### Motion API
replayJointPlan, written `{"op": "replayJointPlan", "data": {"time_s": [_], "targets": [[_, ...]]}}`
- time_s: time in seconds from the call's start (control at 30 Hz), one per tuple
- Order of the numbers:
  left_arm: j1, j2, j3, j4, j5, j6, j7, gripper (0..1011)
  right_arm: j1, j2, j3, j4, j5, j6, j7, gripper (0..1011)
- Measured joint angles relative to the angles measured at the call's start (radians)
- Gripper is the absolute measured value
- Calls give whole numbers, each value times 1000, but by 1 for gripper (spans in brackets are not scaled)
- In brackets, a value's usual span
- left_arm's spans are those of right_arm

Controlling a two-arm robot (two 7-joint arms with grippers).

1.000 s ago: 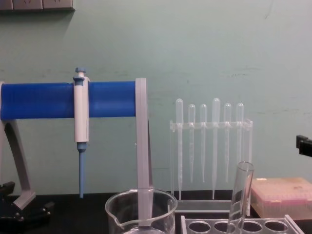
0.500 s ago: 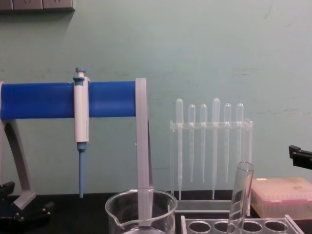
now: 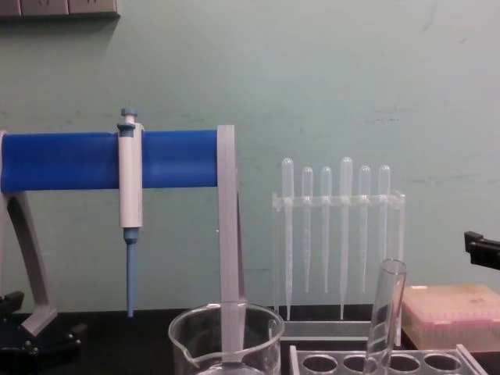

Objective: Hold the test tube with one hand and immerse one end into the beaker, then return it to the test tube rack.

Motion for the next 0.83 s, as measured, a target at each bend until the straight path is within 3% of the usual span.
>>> {"op": "replayJointPlan", "data": {"time_s": [0.83], "targets": [[0, 0, 0, 0, 0, 0, 0, 1000, -1, -1, 2, 0, 5, 0, -2, 1000]]}}
